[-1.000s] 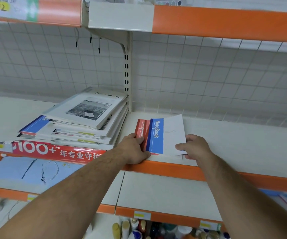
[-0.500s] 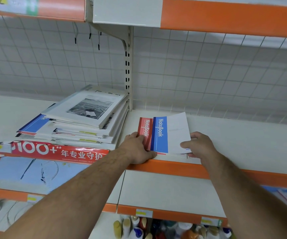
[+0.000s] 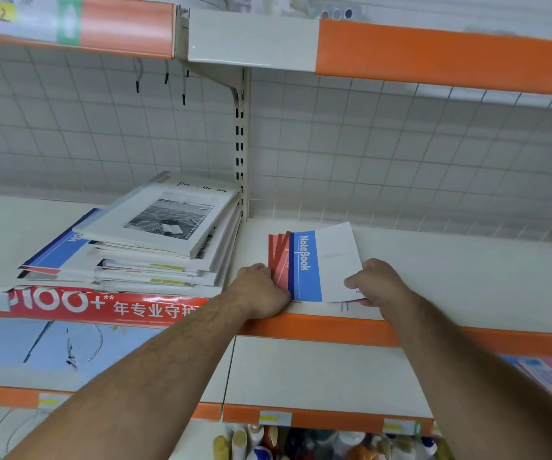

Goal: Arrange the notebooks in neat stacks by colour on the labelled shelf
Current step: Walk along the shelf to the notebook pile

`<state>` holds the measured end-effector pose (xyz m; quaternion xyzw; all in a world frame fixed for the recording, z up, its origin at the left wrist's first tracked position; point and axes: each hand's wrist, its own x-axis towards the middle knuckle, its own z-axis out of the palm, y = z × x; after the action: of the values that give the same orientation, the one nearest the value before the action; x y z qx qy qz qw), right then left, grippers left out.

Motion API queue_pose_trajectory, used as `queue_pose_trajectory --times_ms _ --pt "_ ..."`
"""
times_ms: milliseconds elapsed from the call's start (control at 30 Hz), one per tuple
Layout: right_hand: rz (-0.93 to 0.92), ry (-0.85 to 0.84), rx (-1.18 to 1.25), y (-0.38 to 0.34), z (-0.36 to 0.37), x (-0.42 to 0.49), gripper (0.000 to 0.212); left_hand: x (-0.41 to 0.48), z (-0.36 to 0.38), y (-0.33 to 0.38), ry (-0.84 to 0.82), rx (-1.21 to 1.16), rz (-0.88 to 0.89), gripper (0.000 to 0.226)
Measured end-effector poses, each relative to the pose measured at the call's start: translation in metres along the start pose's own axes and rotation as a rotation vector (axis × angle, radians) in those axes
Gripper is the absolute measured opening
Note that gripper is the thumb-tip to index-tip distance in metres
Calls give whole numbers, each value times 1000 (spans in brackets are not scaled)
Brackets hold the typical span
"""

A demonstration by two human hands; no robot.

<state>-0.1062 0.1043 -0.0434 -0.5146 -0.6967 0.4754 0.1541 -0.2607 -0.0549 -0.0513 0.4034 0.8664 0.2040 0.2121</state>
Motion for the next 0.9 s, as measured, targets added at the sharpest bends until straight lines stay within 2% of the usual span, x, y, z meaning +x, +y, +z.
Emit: queue_pose_trajectory --times_ms 67,133,233,433,533,733,900 --pt "47 14 73 -3 -2 0 16 2 -5 3 40 -3 -34 17" --pt "103 50 191 -2 -5 0 19 4 -8 9 104 59 -55 13" --pt "156 101 306 -1 -8 -1 20 11 -11 22 158 12 -113 10" --pt "151 79 282 -3 -8 -4 21 28 -14 38 53 -619 -291 21" --pt "152 63 299 -1 -10 -5 23 30 -14 34 38 -724 -326 16" --pt "150 45 347 1 -11 -5 27 33 -8 37 -29 -786 -313 19" --pt "124 21 351 5 -9 0 25 31 -1 26 -107 -1045 -349 8"
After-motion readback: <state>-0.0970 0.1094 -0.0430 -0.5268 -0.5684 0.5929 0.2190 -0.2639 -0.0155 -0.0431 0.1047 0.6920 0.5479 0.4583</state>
